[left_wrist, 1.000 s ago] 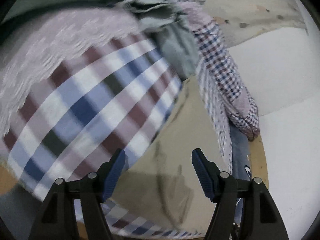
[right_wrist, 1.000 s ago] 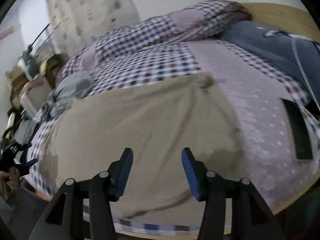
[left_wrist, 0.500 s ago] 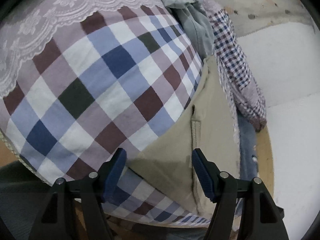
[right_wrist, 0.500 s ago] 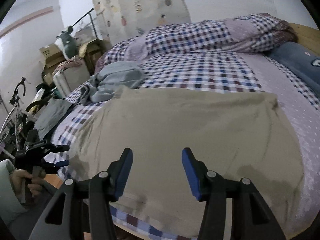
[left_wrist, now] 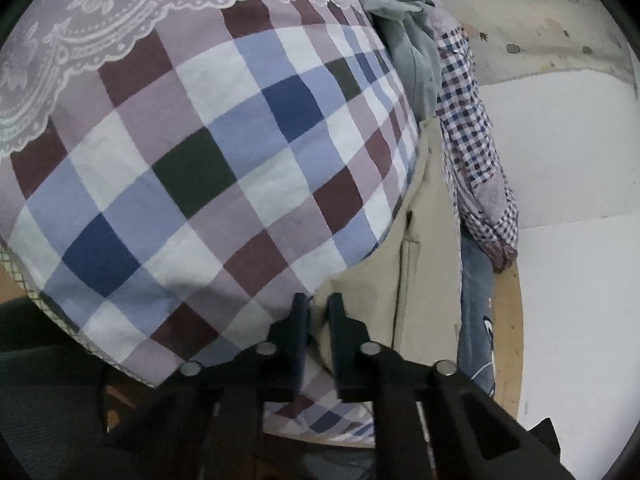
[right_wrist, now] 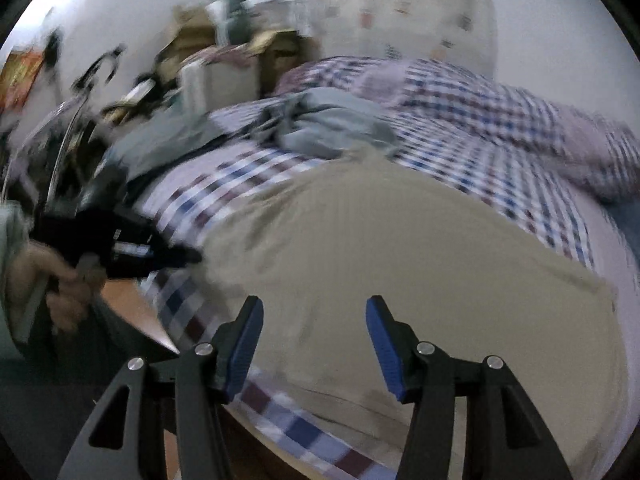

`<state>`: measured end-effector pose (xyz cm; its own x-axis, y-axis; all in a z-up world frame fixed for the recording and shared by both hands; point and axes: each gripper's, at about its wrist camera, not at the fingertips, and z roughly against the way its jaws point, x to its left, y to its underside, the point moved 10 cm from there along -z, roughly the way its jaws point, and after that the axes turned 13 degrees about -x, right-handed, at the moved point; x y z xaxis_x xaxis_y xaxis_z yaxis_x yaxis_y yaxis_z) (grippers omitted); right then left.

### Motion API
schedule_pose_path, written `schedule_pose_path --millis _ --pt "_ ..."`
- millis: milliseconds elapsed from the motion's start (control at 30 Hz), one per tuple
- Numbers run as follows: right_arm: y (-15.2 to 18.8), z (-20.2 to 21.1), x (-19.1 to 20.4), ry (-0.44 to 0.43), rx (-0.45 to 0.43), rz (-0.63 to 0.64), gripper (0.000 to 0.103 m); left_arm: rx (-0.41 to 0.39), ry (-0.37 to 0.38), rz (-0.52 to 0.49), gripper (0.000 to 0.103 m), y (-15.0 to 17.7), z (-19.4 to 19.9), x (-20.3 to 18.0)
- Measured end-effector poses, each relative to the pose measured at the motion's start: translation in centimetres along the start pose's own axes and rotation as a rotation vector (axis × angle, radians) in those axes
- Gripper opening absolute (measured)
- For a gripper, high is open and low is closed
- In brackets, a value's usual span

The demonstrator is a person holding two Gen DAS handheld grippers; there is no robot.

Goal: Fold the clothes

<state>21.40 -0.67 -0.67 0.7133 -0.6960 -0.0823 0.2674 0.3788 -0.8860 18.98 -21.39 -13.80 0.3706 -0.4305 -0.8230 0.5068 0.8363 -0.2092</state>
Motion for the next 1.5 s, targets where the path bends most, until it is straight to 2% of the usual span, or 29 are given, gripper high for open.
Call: schedule_pose_path --millis 167,367,500,600,633,667,700,733,833,900,933,1000,1067,1167,1267,1333,1400,1467,1500 --pt "0.4 -2.6 5.8 -0.025 -0.012 0.22 0.058 0.003 0.066 -0.001 0.003 0.0 0.7 -0.8" --pt "1.0 -5.7 12.1 -0.037 -0.061 0.49 0.059 0.019 0.204 0.036 0.002 -0.4 2.1 -2.1" --pt "0.6 -7.5 14.3 0.048 -0.128 0.67 0.059 0.056 0.275 0.062 0.002 -0.5 2.8 -2.5" --pt "0.2 -8.9 14.7 0.095 -0.145 0.719 0.057 0.067 0.318 0.065 0.002 -0.7 3.3 -3.1" --pt "0.1 -9.3 14.7 0.108 -0.146 0.73 0.047 0.066 0.329 0.066 0.002 -0.8 3.4 -3.3" --pt "0.1 -9.8 14.6 0.118 -0.139 0.728 0.023 0.065 0.335 0.07 0.002 -0.9 3.4 -3.4" --pt "0.1 -10.2 14.3 0.125 -0.127 0.718 0.008 0.06 0.34 0.075 0.002 -1.2 3.5 -3.4" --pt "0.0 -10.7 14.0 0.132 -0.114 0.707 0.0 0.055 0.34 0.076 0.002 -1.4 3.6 -3.4" --pt "-0.3 -11.0 13.4 0.133 -0.115 0.676 0.0 0.041 0.323 0.074 0.002 -1.8 3.3 -3.2" --pt "-0.8 -10.7 13.2 0.129 -0.126 0.663 0.0 0.048 0.311 0.073 0.007 -1.6 3.1 -3.2" --pt "-1.1 -10.5 13.1 0.126 -0.132 0.653 0.0 0.056 0.298 0.07 0.012 -1.5 3.4 -2.7" --pt "-1.7 -10.1 13.0 0.123 -0.143 0.643 0.0 0.07 0.287 0.072 0.028 -1.5 2.5 -2.8" --pt "-2.1 -9.9 13.0 0.12 -0.148 0.643 0.0 0.064 0.302 0.07 0.051 -1.8 2.3 -3.2" --pt "-2.1 -9.8 13.2 0.119 -0.146 0.656 0.0 0.054 0.342 0.055 0.062 -2.7 2.5 -4.0" --pt "-1.8 -10.0 13.4 0.116 -0.136 0.67 0.0 0.056 0.359 0.031 0.062 -2.8 2.5 -4.6" --pt "-1.6 -10.2 13.5 0.114 -0.131 0.676 0.0 0.075 0.34 0.009 0.062 -2.2 2.0 -4.5" --pt "-1.5 -10.4 13.5 0.114 -0.126 0.682 0.0 0.086 0.324 -0.008 0.056 -1.8 1.7 -4.4" --pt "-1.3 -10.5 13.5 0.12 -0.12 0.69 0.002 0.095 0.309 -0.01 0.011 -1.7 1.3 -4.2" --pt "-1.1 -10.5 13.4 0.13 -0.116 0.698 0.004 0.103 0.3 0.0 0.005 -1.5 1.2 -3.9"
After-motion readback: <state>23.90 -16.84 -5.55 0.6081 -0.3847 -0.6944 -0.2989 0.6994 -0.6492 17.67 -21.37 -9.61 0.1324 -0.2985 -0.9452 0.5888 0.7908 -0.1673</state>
